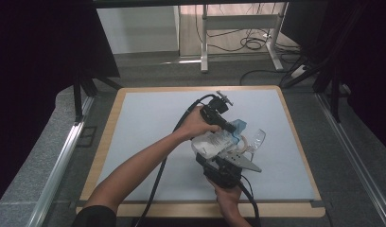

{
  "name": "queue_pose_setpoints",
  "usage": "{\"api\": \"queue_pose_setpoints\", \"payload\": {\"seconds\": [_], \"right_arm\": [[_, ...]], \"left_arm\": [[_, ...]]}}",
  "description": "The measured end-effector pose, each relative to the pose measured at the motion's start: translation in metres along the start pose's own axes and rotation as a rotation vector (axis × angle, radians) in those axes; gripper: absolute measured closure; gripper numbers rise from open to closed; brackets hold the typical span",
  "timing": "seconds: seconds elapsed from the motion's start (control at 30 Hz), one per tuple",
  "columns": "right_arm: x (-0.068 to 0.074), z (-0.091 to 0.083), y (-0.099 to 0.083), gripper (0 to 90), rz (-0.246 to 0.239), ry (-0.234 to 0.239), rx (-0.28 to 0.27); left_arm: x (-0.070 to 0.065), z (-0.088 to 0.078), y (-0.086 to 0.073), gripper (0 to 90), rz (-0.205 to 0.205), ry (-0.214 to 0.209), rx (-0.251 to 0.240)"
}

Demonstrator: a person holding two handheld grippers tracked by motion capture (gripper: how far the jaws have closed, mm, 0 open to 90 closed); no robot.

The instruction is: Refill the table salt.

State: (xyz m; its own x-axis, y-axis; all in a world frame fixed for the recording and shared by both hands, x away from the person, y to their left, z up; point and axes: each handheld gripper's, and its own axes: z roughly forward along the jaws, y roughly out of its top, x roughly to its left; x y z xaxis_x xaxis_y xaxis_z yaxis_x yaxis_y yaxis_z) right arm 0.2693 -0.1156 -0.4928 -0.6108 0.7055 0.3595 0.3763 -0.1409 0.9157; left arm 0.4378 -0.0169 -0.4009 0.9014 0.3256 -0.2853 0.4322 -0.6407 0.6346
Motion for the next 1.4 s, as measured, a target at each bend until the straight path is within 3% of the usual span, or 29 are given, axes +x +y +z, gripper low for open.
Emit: {"api": "queue_pose_setpoints", "payload": {"seconds": [1.03, 1.4], "right_arm": [[-0.001, -0.0036, 0.0039, 58.7, 0.027, 0.019, -0.019], [-0.0002, -0.0032, 0.0038, 58.8, 0.025, 0.004, -0.02]], "left_arm": [[-0.0028, -0.0008, 0.0022, 90.0, 0.003, -0.006, -0.011], [-0.0038, 0.0003, 0.0036, 90.0, 0.012, 0.001, -0.007]]}}
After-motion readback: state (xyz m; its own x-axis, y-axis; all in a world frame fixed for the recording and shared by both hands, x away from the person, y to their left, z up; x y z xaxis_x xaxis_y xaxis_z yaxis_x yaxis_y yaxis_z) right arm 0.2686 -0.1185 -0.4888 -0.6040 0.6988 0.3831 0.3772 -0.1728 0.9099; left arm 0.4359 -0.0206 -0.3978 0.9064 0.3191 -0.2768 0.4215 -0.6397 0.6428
